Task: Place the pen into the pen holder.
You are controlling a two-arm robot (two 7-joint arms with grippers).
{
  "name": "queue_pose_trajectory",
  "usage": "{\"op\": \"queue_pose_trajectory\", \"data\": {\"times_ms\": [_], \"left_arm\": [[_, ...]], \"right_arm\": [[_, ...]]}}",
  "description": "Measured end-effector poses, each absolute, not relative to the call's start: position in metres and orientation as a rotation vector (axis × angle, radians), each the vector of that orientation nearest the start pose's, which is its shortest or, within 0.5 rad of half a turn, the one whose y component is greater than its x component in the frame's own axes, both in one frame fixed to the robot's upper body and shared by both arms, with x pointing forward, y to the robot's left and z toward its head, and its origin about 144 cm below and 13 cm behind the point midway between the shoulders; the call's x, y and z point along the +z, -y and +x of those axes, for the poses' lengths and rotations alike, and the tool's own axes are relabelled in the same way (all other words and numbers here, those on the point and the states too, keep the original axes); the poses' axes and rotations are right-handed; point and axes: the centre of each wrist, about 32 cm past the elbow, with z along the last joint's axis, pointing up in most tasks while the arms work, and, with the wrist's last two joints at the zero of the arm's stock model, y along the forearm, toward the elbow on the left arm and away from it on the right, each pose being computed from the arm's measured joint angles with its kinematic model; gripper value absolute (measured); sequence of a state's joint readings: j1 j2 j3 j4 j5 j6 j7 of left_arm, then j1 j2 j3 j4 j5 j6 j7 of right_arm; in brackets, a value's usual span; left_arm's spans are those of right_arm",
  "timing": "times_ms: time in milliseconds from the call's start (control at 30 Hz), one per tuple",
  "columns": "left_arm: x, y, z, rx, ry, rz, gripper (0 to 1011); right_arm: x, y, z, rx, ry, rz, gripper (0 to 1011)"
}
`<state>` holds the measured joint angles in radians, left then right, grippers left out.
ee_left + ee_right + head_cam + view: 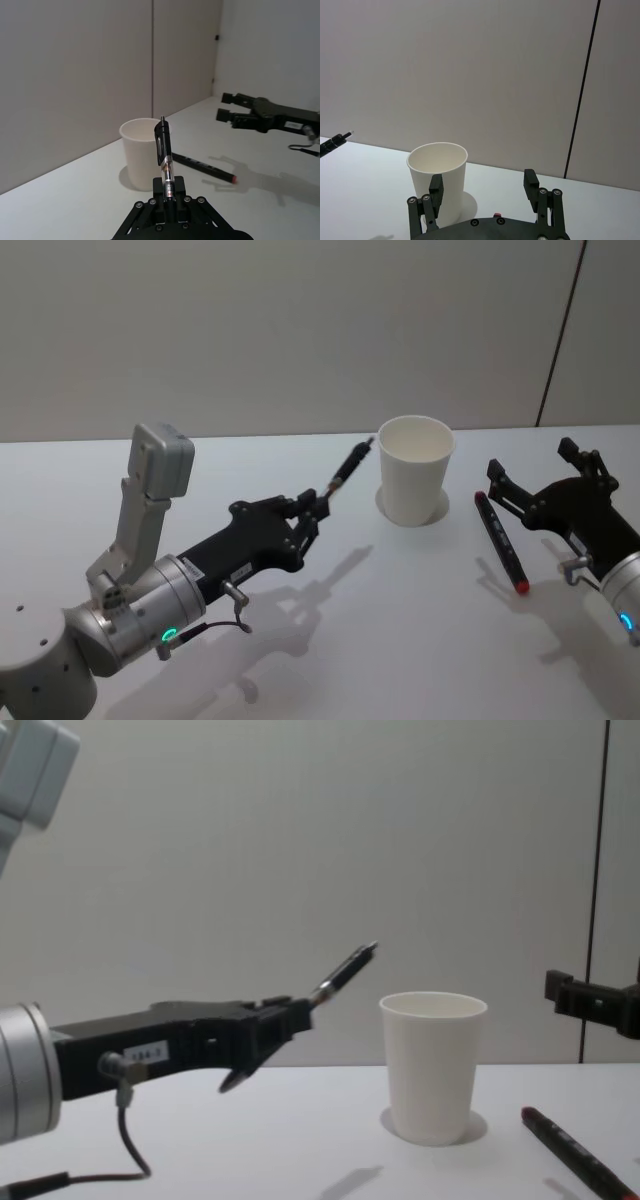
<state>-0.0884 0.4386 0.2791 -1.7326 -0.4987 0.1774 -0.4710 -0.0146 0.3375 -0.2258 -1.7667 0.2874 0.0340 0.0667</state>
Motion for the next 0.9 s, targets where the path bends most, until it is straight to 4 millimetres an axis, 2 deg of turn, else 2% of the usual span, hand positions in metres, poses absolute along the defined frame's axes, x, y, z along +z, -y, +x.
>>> {"op": "queue_pose_trajectory", "data": {"times_ms": [433, 900], "left_arm": [[1.204, -0.237, 0.471, 0.576, -0.042, -0.075, 124], [1.205, -0.225, 0.473, 0.492, -0.018, -0.104, 124]], "right_arm": [[1.189, 0.237, 0.443, -1.23, 0.075, 0.026, 1009], [1.189, 0.237, 0.443, -1.229, 0.075, 0.026, 1008]]}}
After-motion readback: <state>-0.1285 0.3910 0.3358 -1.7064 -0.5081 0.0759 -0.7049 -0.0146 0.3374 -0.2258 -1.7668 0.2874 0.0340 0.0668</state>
